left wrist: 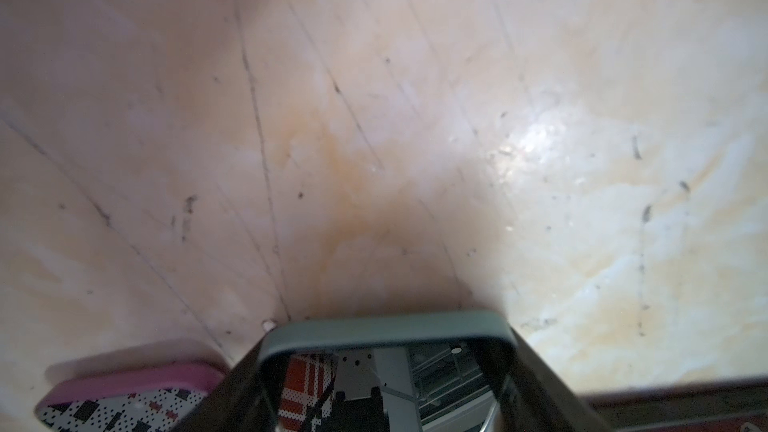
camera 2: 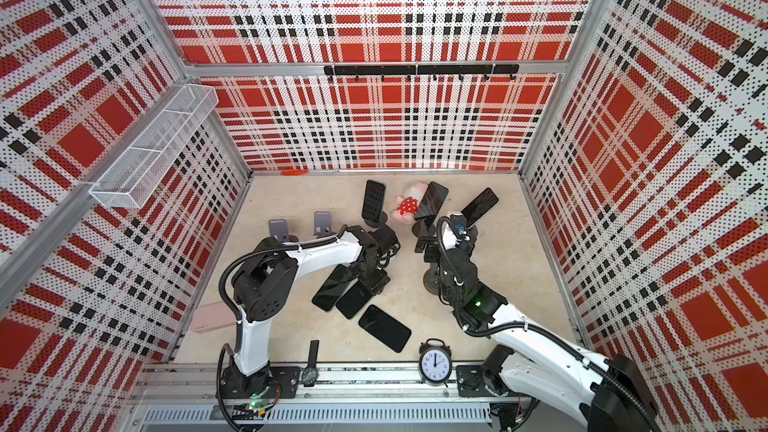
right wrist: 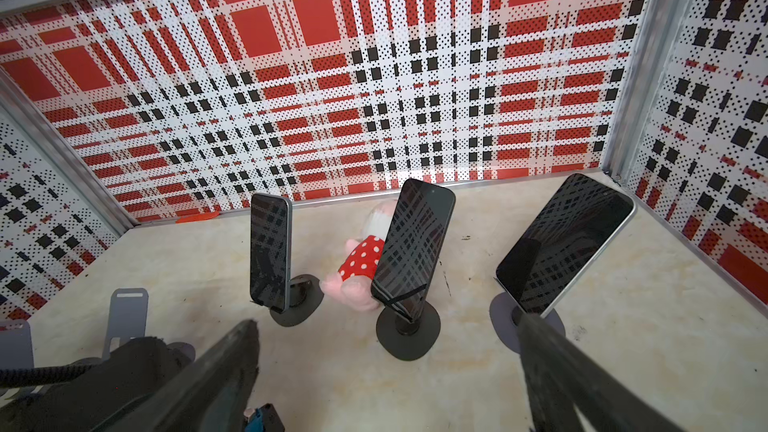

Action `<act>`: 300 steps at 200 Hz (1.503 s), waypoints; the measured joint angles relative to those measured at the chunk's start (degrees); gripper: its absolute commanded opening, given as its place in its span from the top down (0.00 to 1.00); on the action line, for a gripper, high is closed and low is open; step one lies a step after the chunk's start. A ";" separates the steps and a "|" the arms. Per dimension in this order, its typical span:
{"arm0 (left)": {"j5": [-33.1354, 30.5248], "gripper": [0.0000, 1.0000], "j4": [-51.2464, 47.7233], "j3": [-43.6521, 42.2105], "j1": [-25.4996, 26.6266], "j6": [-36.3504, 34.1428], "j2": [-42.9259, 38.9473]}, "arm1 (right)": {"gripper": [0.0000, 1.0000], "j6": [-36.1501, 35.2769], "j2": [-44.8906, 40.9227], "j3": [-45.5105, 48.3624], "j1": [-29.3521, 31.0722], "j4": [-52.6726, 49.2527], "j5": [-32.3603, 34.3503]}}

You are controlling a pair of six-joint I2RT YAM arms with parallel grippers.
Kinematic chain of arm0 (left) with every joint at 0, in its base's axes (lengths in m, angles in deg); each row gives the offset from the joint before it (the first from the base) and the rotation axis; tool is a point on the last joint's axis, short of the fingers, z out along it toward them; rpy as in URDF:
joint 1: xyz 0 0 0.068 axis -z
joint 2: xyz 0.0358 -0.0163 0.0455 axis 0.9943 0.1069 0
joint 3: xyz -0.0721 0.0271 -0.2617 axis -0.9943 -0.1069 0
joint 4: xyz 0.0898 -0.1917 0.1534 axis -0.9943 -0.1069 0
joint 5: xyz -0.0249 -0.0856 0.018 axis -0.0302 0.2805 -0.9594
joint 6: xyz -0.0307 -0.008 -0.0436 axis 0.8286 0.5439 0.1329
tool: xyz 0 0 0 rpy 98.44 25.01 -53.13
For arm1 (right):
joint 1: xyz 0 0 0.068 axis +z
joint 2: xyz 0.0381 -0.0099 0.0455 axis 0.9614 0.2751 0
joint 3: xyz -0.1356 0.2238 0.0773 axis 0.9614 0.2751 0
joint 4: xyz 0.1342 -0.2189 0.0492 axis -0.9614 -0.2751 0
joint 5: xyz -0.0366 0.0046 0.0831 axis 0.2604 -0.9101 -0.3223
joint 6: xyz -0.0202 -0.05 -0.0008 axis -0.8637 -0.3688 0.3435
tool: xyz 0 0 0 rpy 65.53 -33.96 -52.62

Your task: Remove the phone from the phone stand

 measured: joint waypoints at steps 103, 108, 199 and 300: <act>-0.79 0.22 0.09 0.00 0.07 0.35 0.02 | 0.00 0.11 -0.15 1.73 -0.09 0.90 -1.05; -0.79 0.22 0.09 0.00 0.07 0.37 0.02 | 0.00 0.11 -0.17 1.77 -0.11 0.90 -1.05; -0.96 0.20 0.52 -0.33 0.20 0.46 -0.02 | 0.00 0.17 -0.68 1.81 -0.33 1.66 -0.83; -1.07 0.19 0.76 -0.57 0.20 0.63 -0.22 | 0.00 0.46 -1.01 1.81 -0.35 1.66 -0.42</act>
